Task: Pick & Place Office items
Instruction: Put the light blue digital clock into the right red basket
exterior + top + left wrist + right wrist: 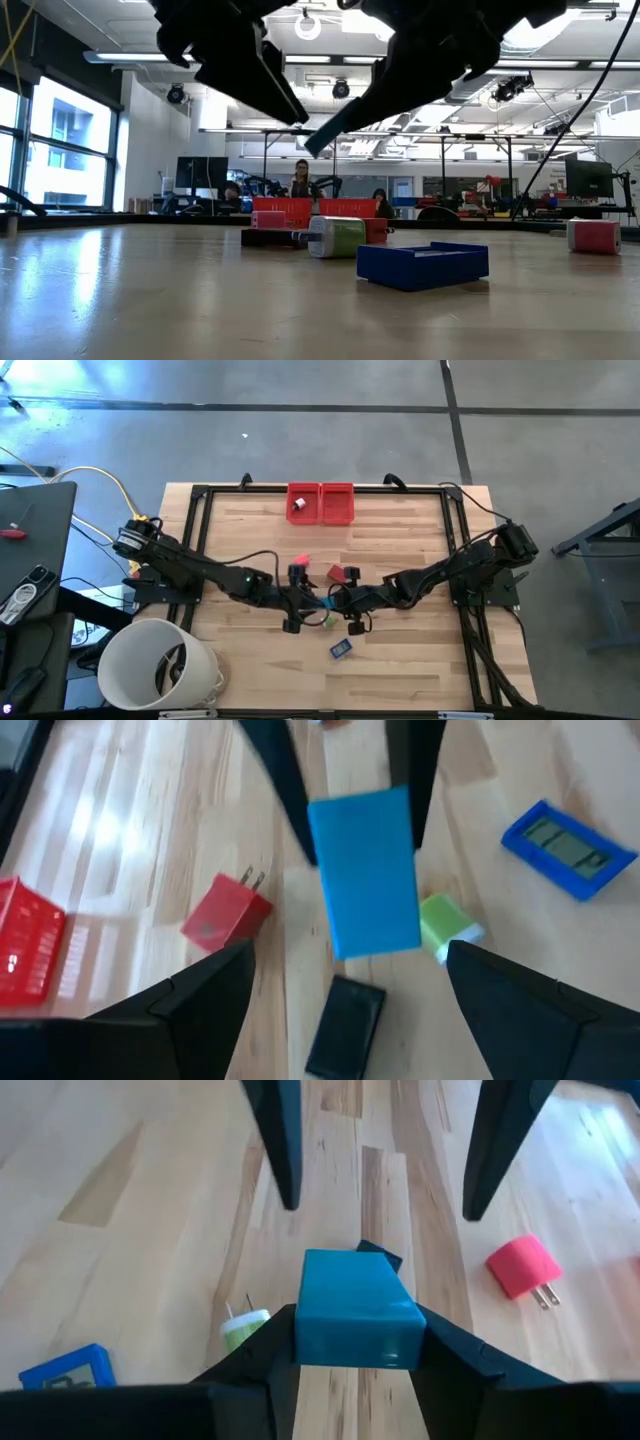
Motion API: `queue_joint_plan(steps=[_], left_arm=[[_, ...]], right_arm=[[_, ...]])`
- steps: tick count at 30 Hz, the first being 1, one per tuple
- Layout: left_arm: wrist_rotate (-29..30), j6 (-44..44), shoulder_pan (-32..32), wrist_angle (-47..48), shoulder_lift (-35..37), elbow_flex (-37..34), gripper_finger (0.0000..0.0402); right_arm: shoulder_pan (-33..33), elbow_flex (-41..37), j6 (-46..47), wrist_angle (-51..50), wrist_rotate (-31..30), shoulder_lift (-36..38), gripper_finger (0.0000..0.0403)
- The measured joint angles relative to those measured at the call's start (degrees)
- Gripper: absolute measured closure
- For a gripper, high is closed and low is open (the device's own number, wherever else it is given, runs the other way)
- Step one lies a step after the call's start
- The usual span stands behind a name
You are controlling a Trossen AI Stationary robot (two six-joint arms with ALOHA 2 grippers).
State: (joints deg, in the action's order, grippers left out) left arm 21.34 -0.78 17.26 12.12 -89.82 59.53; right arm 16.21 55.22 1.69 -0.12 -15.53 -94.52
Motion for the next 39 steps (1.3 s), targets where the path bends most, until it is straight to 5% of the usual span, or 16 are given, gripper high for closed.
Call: queue_joint_plan(steps=[23,30,39], left_arm=[[-0.3,2.3,-0.7,9.5,0.0,0.0,0.008],[-0.5,3.7,-0.7,11.1,0.0,0.0,0.008],[-0.8,5.1,-0.6,12.8,0.0,0.0,0.008]], right_arm=[[-1.2,0.0,-1.9,-7.0,-23.7,0.1,0.0261],[-6.8,0.0,-1.5,-6.8,-22.7,1.8,0.0255],[-17.0,0.0,-3.6,-5.9,-14.4,3.0,0.0252]])
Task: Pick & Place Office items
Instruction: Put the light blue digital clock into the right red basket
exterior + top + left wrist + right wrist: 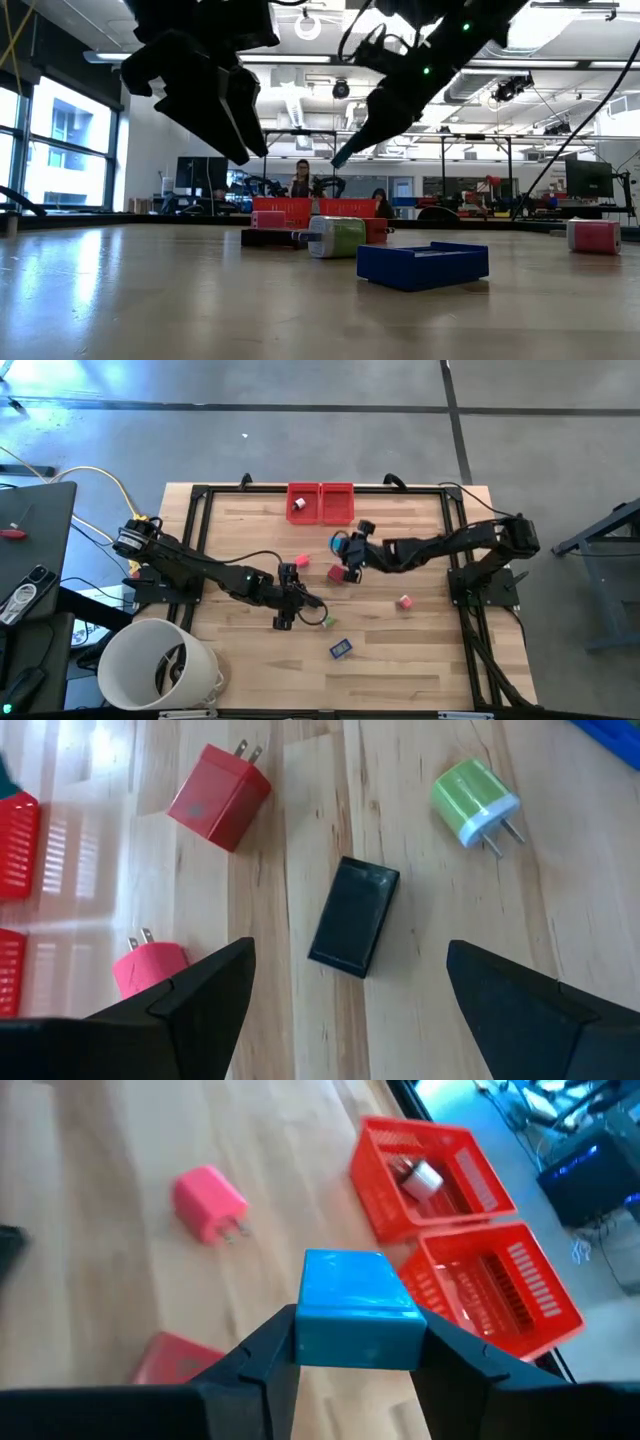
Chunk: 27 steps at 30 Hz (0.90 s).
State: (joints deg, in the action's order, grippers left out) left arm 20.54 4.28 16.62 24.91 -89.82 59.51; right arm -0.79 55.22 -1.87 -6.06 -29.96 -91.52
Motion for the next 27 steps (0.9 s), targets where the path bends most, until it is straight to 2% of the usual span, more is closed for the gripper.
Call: queue_joint_plan(steps=[7,13,21,27], left_arm=[[-3.1,0.2,0.0,0.2,0.0,0.0,0.008],[-3.1,0.2,0.0,0.2,0.0,0.0,0.008],[-3.1,0.1,0.0,0.2,0.0,-0.1,0.008],[-3.0,0.1,-0.6,-0.1,0.0,-0.1,0.008]], right_arm=[[-8.5,0.0,-2.0,2.5,9.0,0.0,0.0258],[-16.0,0.0,-1.6,4.4,16.4,0.0,0.0254],[-23.8,0.0,-1.9,12.8,23.5,-0.2,0.0255],[-28.7,0.0,-1.2,19.3,28.3,-3.2,0.0259]])
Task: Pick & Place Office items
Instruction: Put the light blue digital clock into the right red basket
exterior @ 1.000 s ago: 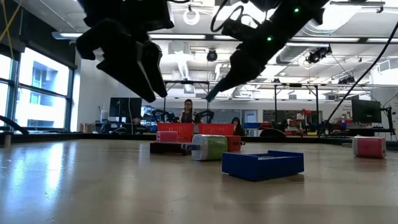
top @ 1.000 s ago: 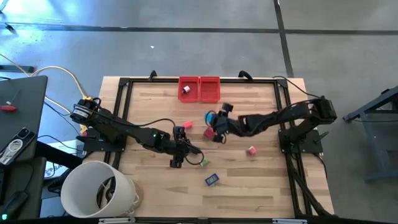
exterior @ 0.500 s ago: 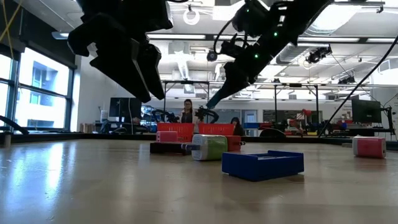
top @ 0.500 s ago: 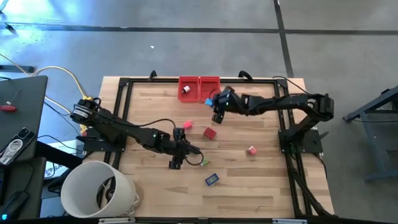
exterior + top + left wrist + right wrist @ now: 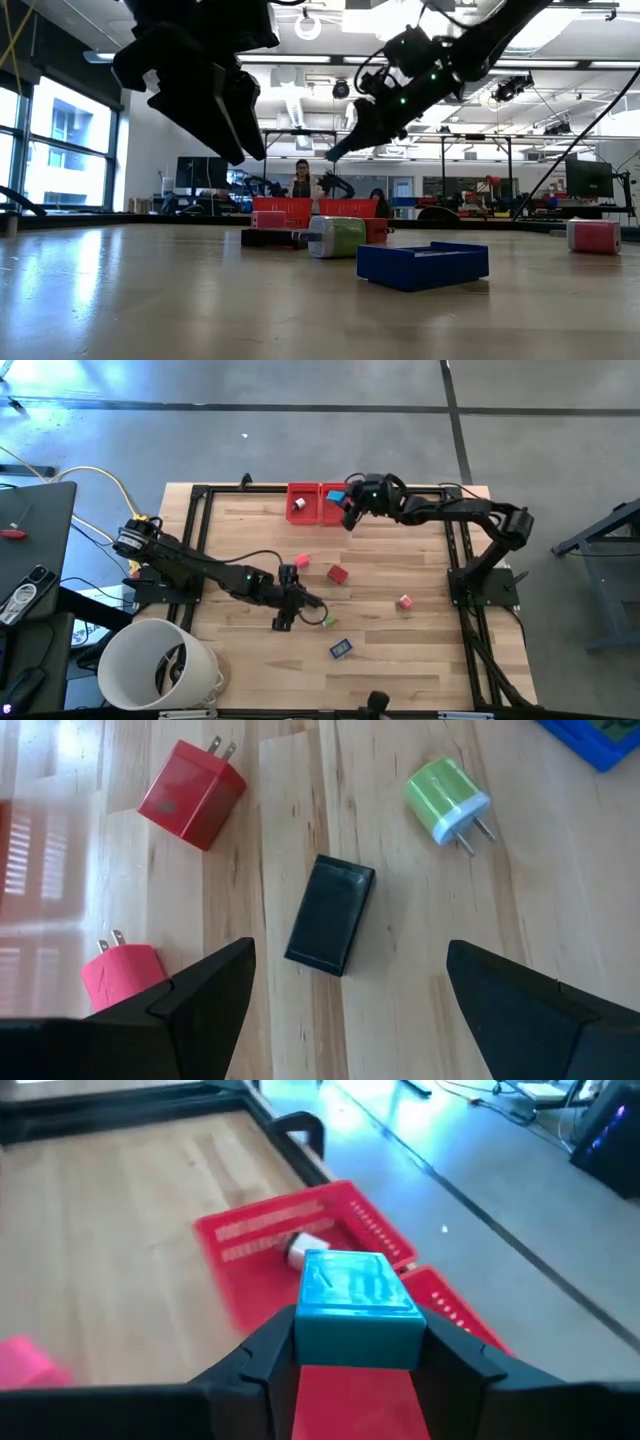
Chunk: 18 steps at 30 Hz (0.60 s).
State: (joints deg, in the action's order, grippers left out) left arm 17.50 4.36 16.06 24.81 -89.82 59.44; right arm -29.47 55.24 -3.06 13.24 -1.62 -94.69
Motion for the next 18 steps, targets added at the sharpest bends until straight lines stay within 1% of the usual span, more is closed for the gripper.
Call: queue_joint_plan(steps=[3,8,11,13,18], left_arm=[[0.0,0.0,-0.5,0.0,0.0,0.0,0.008],[0.2,0.0,-0.9,-0.3,0.0,0.0,0.008],[0.2,0.0,-1.0,-0.5,0.0,0.0,0.008],[0.2,-0.3,-1.0,-0.5,0.0,0.0,0.008],[0.2,-0.6,-1.1,-0.6,0.0,0.0,0.008]], right_arm=[[-1.8,0.0,1.7,0.4,0.6,-2.4,0.0256],[-3.3,0.0,1.9,2.3,0.8,-7.5,0.0256],[-3.8,0.0,2.9,4.4,2.7,-10.2,0.0256],[-4.1,0.0,3.8,6.4,3.9,-11.4,0.0254],[-4.7,0.0,4.4,8.6,4.1,-12.6,0.0255]])
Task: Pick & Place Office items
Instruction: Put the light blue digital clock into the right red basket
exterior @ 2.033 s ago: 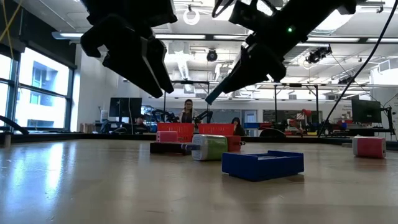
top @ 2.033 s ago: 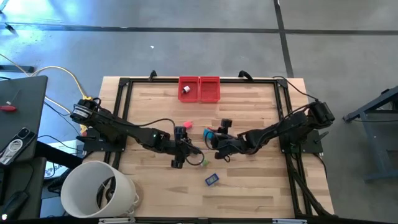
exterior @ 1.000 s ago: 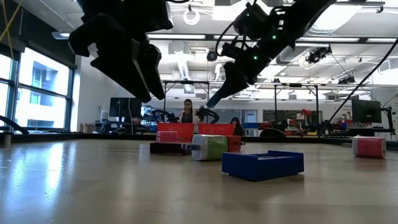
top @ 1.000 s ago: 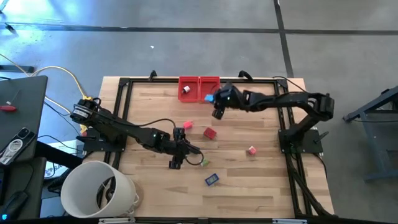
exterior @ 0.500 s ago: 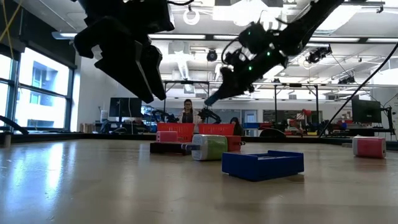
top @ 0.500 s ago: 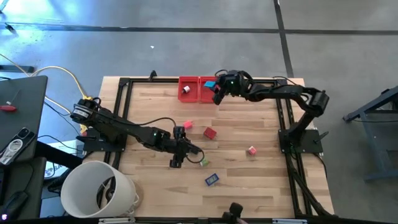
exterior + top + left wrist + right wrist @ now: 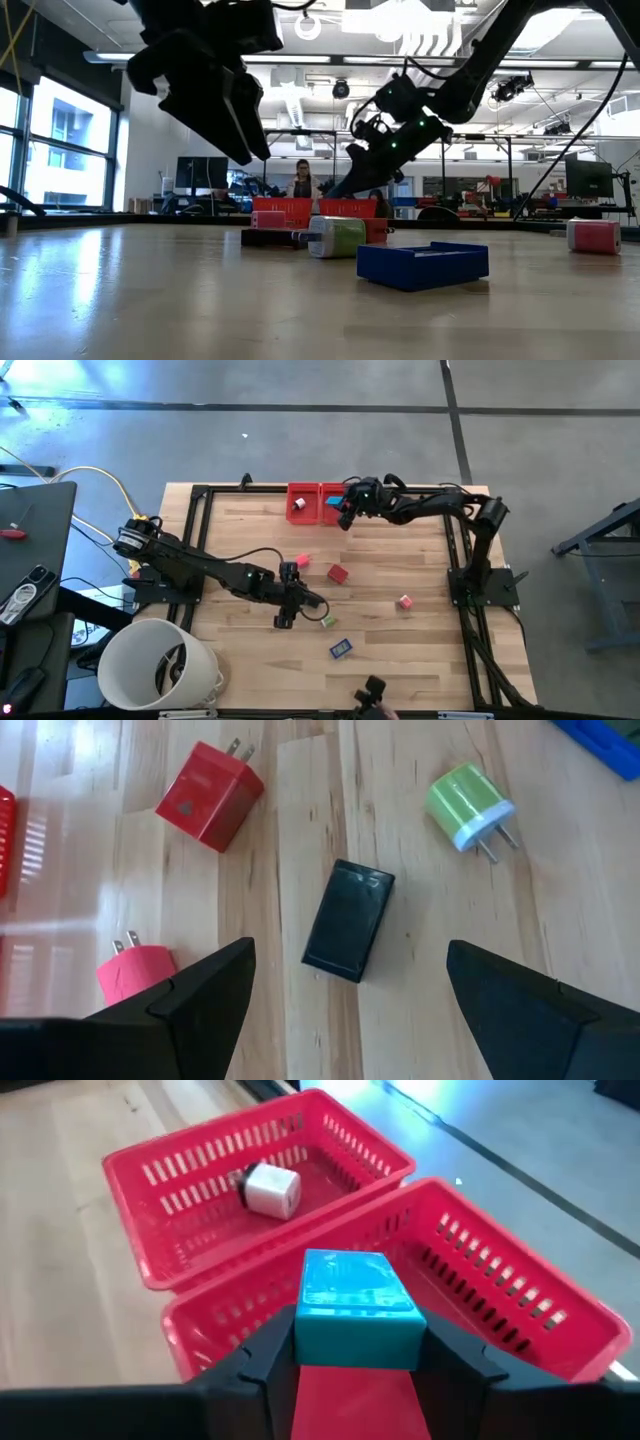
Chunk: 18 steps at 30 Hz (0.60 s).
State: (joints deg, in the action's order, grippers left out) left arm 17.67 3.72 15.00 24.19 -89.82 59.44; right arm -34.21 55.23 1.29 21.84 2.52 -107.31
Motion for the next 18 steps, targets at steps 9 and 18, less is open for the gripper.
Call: queue_joint_plan(steps=[9,18], left_arm=[[-0.2,-0.9,-1.5,-0.3,0.0,0.0,0.008],[-0.2,-0.8,-2.5,-0.6,0.0,-0.1,0.008]], right_arm=[[-1.6,0.0,0.6,-0.7,0.9,0.0,0.0252],[-1.4,0.2,1.2,3.4,-0.3,-5.6,0.025]])
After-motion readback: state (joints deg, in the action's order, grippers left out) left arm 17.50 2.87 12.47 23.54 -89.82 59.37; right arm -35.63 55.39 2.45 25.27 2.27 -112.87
